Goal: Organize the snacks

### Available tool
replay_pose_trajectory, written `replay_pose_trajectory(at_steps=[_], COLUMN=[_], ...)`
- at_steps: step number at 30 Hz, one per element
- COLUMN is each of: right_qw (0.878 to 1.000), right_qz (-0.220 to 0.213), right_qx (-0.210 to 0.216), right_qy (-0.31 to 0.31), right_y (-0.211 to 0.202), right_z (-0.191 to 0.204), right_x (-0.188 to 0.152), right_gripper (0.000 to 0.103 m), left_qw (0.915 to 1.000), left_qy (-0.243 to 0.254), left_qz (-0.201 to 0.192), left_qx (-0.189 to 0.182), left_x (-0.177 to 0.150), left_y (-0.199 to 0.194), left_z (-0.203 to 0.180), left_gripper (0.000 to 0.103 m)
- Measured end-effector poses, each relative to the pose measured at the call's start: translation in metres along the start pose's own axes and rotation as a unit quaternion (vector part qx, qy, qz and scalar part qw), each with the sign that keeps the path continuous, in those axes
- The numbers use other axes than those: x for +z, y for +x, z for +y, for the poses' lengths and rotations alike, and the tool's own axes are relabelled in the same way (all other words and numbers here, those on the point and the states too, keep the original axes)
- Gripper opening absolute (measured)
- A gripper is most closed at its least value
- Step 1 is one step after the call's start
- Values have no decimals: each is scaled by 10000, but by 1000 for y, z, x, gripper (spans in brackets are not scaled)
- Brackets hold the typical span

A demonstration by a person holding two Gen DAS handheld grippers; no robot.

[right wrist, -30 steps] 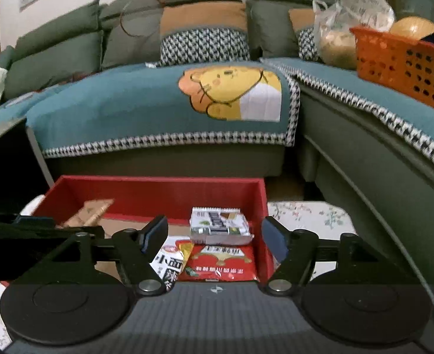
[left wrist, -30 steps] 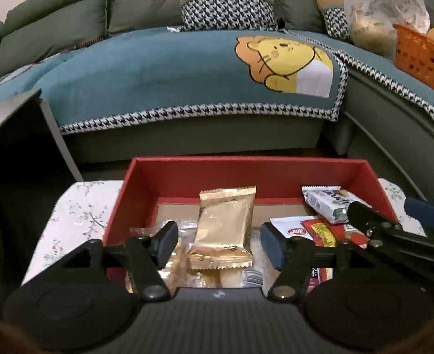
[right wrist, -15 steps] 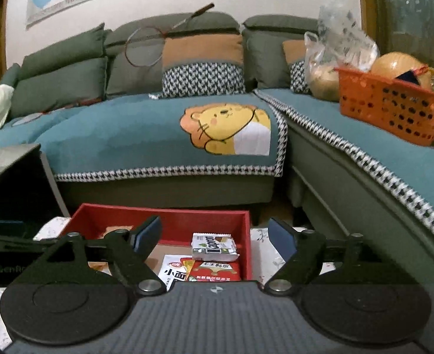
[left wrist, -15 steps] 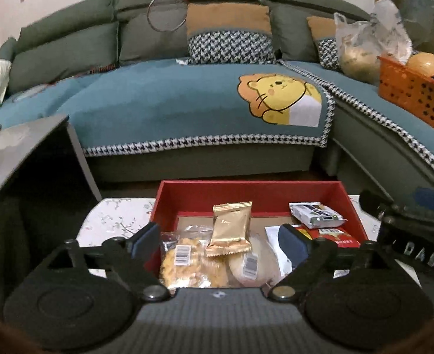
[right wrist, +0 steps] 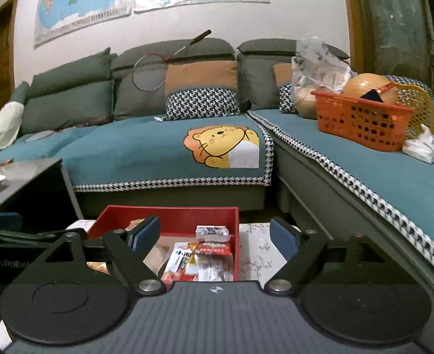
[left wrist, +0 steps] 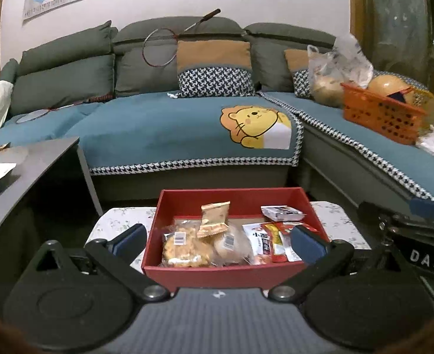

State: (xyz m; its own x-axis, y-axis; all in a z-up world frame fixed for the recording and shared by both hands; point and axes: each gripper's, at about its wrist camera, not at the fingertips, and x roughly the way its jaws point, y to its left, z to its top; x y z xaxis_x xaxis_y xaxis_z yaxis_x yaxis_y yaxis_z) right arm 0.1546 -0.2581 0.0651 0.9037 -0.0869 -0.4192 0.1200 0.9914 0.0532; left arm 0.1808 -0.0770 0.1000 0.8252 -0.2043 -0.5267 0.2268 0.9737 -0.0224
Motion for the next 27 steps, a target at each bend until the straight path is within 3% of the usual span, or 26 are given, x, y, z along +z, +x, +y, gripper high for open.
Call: replay_pose_trajectory(at_steps=[6, 9, 11, 15, 17, 22, 27], right_qw=[10000, 9999, 9998, 9992, 9990, 9991, 9993], right_qz=[-71, -92, -143, -360, -405, -405, -344], right_qx=[-23, -103, -84, -150, -124, -62, -143], right_qy=[47, 56, 116, 52, 119, 77, 9], right_y=[-29, -43, -54, -70, -71, -71, -71], right_z=[-1, -1, -3, -6, -8, -4, -5], right_x=[-11, -20, -26, -33, -33, -37, -42], right_gripper=[87, 87, 87, 89, 90, 90, 91], left_qw=[9995, 9976, 9917, 9712, 9757, 9957, 9996], left_qy=[222, 406, 663, 1066, 963, 533, 161], left_qz=[22, -81, -591, -1454, -1397, -639, -55], left_qx=[224, 557, 928, 1560, 1385, 419, -207], left_x=[-12, -23, -32, -43, -42, -35, -36], left_y=[-20, -33, -53, -83, -88, -74, -58], left_z=[-7, -13, -19, -33, -32, -18, -6], left_gripper=[103, 103, 103, 103, 103, 103, 103])
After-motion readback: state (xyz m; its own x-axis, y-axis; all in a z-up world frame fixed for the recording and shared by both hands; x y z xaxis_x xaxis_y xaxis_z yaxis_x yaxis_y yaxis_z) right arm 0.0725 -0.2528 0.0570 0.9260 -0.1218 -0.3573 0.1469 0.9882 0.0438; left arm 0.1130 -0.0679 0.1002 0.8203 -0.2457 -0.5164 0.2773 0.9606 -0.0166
